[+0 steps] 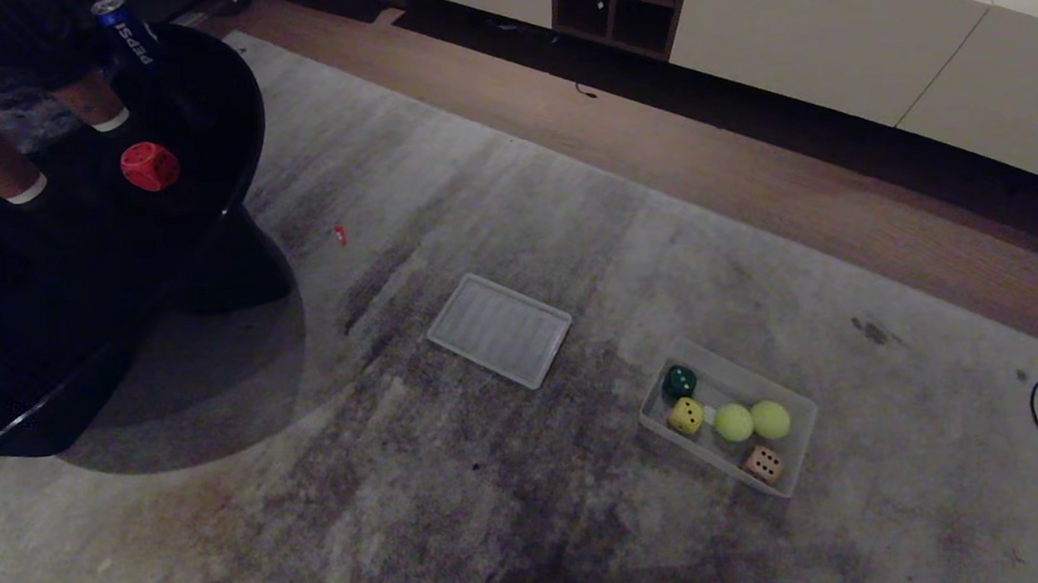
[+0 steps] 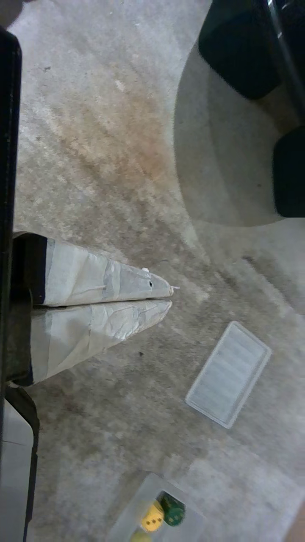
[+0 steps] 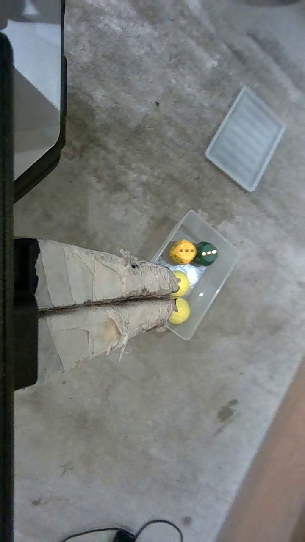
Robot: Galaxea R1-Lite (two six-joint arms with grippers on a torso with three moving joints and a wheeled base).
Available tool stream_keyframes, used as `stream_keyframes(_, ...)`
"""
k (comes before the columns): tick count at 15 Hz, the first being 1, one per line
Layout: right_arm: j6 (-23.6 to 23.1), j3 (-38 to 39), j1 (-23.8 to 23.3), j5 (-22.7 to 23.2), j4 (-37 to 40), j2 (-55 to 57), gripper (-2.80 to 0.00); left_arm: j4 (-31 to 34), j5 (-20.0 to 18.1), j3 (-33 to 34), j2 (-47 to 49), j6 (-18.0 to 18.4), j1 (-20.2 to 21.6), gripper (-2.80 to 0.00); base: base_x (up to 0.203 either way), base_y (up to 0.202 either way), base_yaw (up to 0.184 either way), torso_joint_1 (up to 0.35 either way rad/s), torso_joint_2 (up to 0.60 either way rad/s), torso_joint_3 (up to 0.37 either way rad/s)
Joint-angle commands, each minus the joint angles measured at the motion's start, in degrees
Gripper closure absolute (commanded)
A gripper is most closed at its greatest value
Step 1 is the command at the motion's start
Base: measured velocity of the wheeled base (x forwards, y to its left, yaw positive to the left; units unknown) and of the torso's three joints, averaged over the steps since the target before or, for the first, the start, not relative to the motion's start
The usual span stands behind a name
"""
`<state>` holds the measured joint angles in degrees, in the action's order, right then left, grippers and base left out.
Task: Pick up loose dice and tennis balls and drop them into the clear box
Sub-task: Pick up toys out of the box
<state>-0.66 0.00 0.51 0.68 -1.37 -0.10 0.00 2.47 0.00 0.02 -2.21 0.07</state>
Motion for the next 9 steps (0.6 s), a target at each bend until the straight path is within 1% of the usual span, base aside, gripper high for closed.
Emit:
stream_keyframes(1,-0.04,0.62,0.02,-0.03,-0.03,0.06,0.00,0.00,-0.01,0.09,0.06,0.01,0.01,0.00,0.000,0.000,0.000,0.002,0.00,0.195)
stream_keyframes(9,-0.04,0.62,0.02,-0.04,-0.03,0.04,0.00,0.00,0.07,0.09,0.06,-0.08,0.01,0.00,0.000,0.000,0.000,0.002,0.00,0.202)
